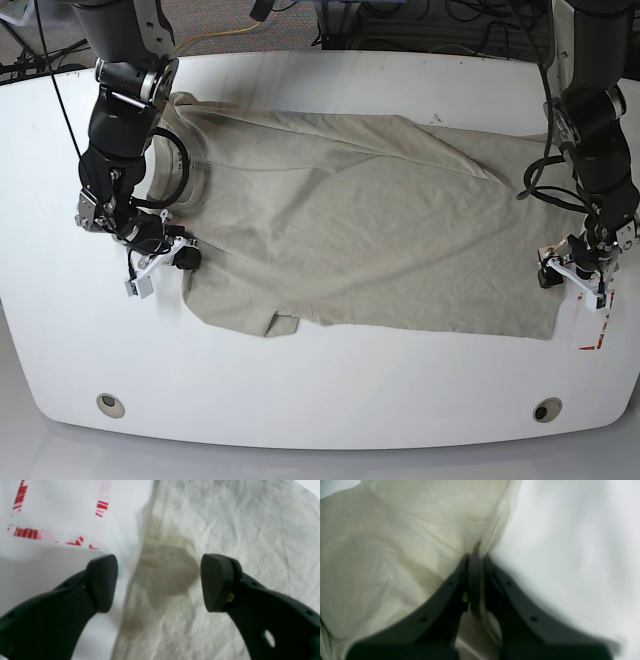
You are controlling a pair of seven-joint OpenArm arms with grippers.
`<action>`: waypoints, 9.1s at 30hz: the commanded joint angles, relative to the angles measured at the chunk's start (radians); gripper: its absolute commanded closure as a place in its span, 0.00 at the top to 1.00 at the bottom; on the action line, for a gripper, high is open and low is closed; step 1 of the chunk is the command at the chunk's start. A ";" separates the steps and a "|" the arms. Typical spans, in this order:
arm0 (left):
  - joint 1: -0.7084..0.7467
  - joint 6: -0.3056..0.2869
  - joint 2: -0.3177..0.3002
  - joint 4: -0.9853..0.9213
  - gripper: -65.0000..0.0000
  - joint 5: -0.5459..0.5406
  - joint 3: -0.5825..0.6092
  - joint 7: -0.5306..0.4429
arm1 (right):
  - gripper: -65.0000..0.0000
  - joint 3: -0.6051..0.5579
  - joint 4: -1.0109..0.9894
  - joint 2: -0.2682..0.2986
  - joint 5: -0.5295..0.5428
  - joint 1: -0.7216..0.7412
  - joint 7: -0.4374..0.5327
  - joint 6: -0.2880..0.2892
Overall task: Fold the T-shirt properly
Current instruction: 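Move the left gripper to the opposite hem corner and grasp both corners, then lift the shirt by both grippers, swing it and lay it down, then release the left gripper and move it toward the shirt's sleeve, then grasp the shirt edge with the left gripper and pull it taut with right, then drag the shirt edge with both grippers to straighten it flat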
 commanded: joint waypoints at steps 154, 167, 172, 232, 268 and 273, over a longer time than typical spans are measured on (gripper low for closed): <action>0.540 -0.214 0.407 1.042 0.57 -0.121 0.110 0.488 | 0.00 0.183 0.697 0.203 0.292 -0.282 -0.601 0.061; 0.472 -0.171 0.400 0.919 0.23 -0.115 0.151 0.439 | 0.00 0.183 0.694 0.201 0.286 -0.262 -0.601 0.061; 0.481 -0.171 0.375 0.951 0.07 -0.115 0.165 0.444 | 0.00 0.183 0.693 0.201 0.285 -0.265 -0.586 0.061; 0.902 -0.216 0.102 1.477 0.51 -0.175 -0.185 0.594 | 0.62 0.183 0.806 0.267 0.834 -0.707 -0.597 0.061; 0.828 -0.197 0.097 1.241 0.51 -0.170 -0.114 0.587 | 0.51 -0.033 0.625 0.009 0.277 -0.303 -0.532 0.061; 0.828 -0.197 0.097 1.241 0.51 -0.170 -0.114 0.587 | 0.17 -0.033 0.592 0.003 0.277 -0.289 -0.519 0.061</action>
